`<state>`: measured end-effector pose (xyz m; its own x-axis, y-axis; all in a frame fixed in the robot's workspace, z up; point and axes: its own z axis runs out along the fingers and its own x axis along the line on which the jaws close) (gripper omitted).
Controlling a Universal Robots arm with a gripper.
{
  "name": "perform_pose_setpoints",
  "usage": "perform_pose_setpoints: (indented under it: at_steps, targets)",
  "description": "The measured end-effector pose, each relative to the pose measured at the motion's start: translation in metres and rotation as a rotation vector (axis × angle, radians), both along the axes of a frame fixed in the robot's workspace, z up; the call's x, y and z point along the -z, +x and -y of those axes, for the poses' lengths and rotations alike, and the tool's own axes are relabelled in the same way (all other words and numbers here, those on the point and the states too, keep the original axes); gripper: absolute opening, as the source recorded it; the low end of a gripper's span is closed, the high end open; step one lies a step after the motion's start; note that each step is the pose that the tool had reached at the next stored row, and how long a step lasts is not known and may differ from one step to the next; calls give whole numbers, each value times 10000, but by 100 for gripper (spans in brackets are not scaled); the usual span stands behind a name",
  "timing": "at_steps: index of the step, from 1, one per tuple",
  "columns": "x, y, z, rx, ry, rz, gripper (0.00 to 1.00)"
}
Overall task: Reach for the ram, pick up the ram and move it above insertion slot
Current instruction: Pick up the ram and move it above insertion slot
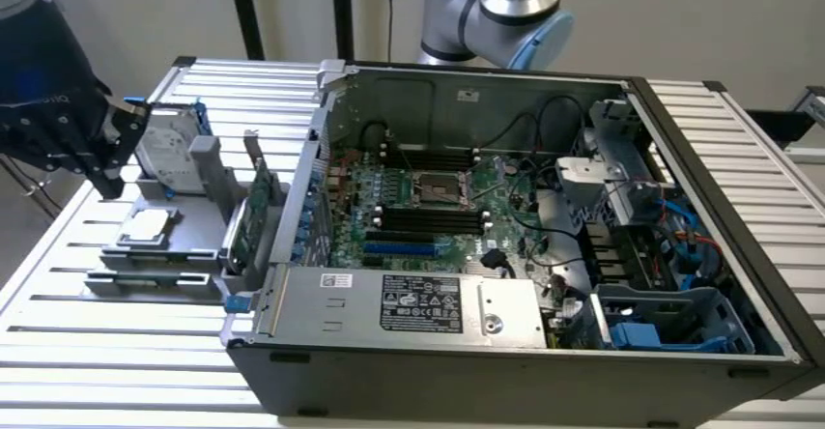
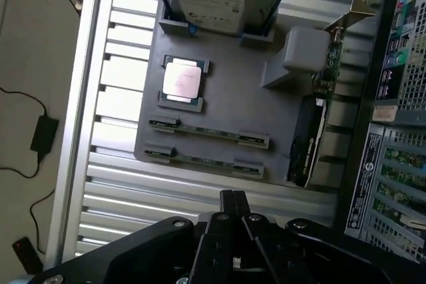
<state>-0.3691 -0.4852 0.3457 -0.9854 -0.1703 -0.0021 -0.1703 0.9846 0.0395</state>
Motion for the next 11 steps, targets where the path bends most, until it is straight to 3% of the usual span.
perform_pose_setpoints:
  at_steps: [11]
  targets:
    - [-21, -1, -1, -2004, -1, 4, 11]
